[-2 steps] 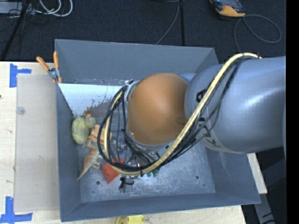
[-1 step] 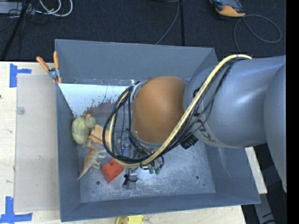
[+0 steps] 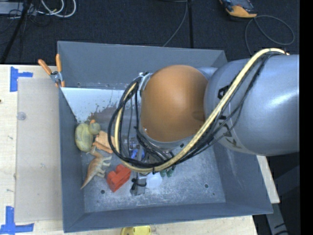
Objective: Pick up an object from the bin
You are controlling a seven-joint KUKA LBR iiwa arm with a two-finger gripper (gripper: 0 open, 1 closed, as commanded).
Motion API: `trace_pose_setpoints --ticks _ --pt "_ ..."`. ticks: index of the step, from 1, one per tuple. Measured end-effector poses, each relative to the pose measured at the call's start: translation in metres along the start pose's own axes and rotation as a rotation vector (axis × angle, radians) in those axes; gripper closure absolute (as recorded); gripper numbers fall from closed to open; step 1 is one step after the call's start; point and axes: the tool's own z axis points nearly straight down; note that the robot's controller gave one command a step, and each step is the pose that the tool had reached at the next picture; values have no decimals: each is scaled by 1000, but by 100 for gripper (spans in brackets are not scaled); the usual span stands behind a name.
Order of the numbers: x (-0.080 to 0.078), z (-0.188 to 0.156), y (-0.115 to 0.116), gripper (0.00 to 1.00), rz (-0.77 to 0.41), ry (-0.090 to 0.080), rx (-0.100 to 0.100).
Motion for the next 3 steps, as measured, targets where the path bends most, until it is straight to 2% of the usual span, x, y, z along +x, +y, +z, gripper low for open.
trace_pose_setpoints --ticks 1,2,3 --pt "-8 15 4 0 -35 -17 -4" --pt "-23 57 1 0 -42 0 0" --pt "-28 80 2 0 -127 -4 0"
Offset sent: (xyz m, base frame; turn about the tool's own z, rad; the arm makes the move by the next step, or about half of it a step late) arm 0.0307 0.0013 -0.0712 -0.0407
